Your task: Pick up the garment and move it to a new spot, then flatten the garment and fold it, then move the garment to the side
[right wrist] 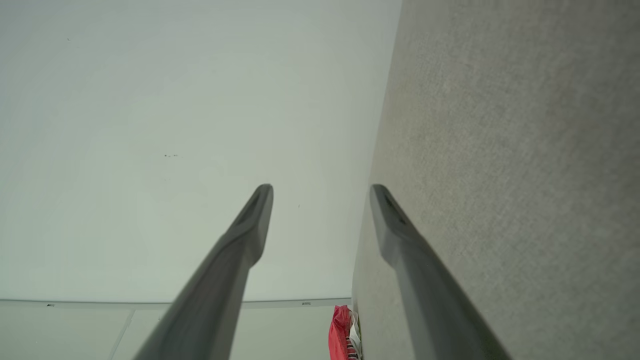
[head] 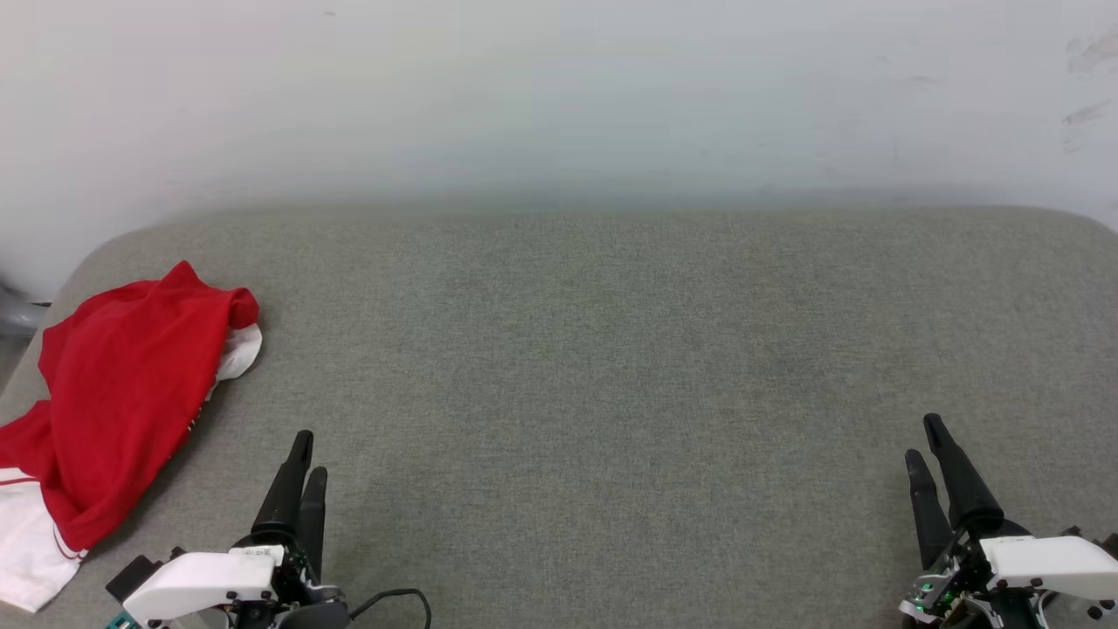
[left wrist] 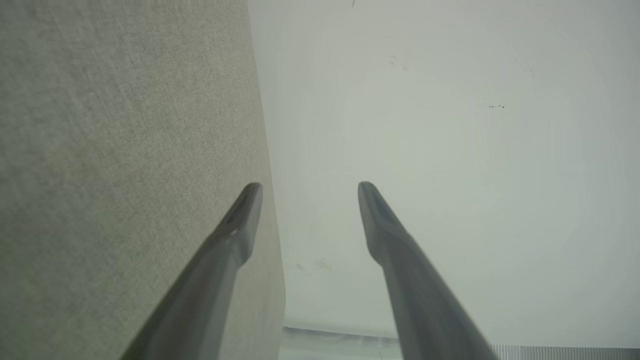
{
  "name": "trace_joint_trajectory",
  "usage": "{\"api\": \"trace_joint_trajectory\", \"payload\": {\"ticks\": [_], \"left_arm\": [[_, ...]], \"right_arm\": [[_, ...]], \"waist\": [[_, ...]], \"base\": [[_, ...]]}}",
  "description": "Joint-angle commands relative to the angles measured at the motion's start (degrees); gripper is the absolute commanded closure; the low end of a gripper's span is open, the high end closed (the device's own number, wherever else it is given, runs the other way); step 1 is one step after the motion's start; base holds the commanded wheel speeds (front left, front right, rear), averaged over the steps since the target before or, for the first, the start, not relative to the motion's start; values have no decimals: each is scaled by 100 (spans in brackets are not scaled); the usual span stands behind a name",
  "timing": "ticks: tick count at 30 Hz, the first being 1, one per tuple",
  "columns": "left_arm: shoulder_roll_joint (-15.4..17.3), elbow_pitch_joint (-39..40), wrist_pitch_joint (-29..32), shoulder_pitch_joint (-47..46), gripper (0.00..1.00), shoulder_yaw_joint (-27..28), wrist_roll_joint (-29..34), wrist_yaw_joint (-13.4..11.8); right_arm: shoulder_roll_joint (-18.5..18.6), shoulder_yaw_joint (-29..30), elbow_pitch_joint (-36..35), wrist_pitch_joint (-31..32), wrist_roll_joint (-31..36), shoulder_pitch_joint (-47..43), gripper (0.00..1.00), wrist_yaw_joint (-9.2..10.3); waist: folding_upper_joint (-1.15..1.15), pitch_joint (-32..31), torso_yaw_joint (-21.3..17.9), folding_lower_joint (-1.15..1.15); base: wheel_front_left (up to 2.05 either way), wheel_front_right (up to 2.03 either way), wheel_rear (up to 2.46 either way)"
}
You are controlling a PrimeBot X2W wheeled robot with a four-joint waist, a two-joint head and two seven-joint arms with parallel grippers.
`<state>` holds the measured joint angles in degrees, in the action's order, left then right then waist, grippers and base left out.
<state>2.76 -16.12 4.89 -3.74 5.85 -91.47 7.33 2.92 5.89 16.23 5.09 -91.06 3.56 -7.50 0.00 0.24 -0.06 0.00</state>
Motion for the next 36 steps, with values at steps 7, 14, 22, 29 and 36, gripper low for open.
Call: {"api": "trace_joint_trajectory", "payload": {"ticks": [7,14,22,29,36], "left_arm": [[10,134,-263,29,0,69,400,6],[11,117,-438,38,0,316,975,8],[12,359,-624,58,0,620,1737,4],[12,817,-772,95,0,619,2461,-12],[13,1384,-911,160,0,425,3392,-101]], "right_arm": [[1,-6,24,-266,488,107,0,0],[1,122,-135,-443,1213,122,0,0],[0,144,-492,-629,2356,115,0,0],[0,43,-1009,-783,3775,143,0,1],[0,-159,-1462,-924,4939,175,0,1]], "waist": [[0,-1,-8,0],[0,-6,-13,0],[0,-1,-26,0],[0,20,-29,0],[0,35,-26,0]], "base": [[0,0,0],[0,0,0],[0,0,0],[0,0,0],[0,0,0]]}}
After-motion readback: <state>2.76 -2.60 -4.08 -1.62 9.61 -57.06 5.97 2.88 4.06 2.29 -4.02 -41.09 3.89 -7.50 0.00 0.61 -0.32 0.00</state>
